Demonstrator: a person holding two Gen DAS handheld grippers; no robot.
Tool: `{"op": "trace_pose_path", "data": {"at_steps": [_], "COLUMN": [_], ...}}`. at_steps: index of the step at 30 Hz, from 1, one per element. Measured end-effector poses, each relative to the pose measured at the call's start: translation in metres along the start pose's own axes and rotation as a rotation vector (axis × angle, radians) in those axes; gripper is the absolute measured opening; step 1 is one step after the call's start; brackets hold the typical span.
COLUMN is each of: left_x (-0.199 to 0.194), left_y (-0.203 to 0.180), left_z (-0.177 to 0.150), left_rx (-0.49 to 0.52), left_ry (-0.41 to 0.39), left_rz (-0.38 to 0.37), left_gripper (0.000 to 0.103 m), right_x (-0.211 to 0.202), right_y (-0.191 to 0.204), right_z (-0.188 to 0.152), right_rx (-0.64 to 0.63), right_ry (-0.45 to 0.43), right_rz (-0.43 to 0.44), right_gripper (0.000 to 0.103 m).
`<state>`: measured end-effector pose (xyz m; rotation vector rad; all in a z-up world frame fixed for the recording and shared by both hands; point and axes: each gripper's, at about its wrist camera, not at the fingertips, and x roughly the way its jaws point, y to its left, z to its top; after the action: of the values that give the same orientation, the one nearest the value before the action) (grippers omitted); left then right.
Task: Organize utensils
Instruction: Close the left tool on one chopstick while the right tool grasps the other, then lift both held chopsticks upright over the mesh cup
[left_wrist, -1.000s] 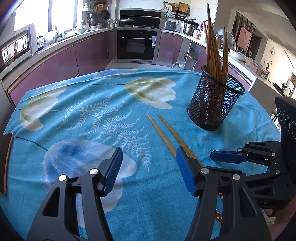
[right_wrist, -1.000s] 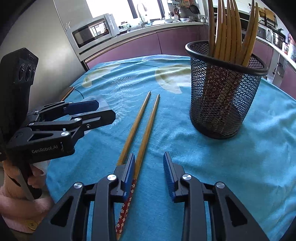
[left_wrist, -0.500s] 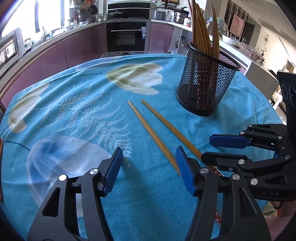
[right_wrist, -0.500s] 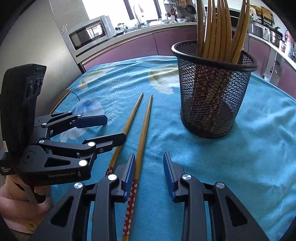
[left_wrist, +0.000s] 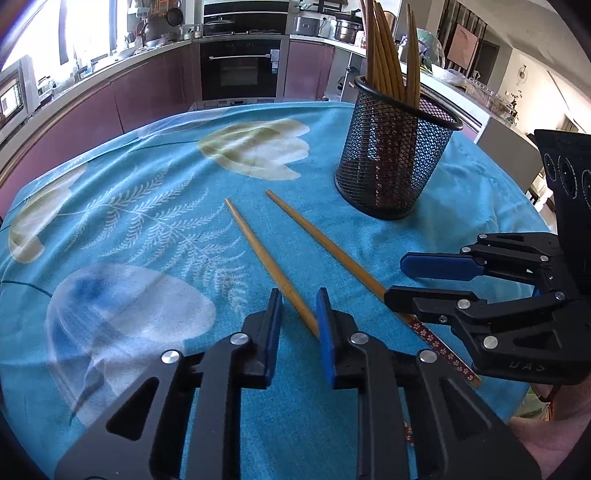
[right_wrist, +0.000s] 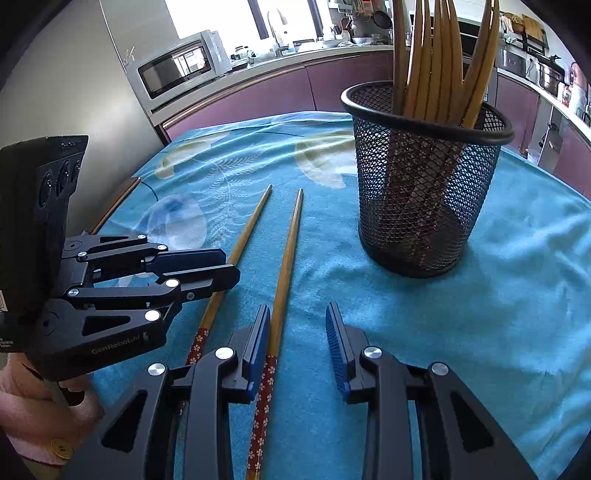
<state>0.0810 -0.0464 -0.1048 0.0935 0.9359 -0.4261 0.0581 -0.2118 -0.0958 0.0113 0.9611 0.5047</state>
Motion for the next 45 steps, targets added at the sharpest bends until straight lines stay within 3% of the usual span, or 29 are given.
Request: {"op": "trace_pose_path", "data": {"at_steps": [7,14,22,28,34,45], "left_x": [-0.007,-0.009,0.002,0.006,0.005,0.003], "left_y": [0.001,0.008,0.014,0.012,0.013,0.012], "left_z": [-0.009,-0.006,0.005,0.008,0.007,0.005], "left_rx": [-0.005,-0.02,-0.016,-0.006,-0.026,-0.015], "left_ry": [0.004,-0.008,0.004,0.0,0.0,0.012], "left_rz": [-0.017,0.012,0.042,0.063,0.064,0.072], "left_gripper": [0.013,0.025,0.025,0.019,0.01,0.009], "right_x": [0.003,0.01,0.016,0.019,0.019,0.014], "right_y": [0.004,0.011,0.016,0.021,0.019,0.014], "right_z": [0.003,0.009,0.013,0.016,0.017,0.014], "right_rx": [-0.02,-0.043,-0.076,-0.111,-0.1,-0.072], "right_ry": [0.003,0.004,0.004,-0.002,0.002,0.008], "right_rz": [-0.012,-0.022,-0.044,-0.086,-0.074,-0.046], "right_gripper": [0.03,0.03,0.03,0.025,0.008,0.006]}}
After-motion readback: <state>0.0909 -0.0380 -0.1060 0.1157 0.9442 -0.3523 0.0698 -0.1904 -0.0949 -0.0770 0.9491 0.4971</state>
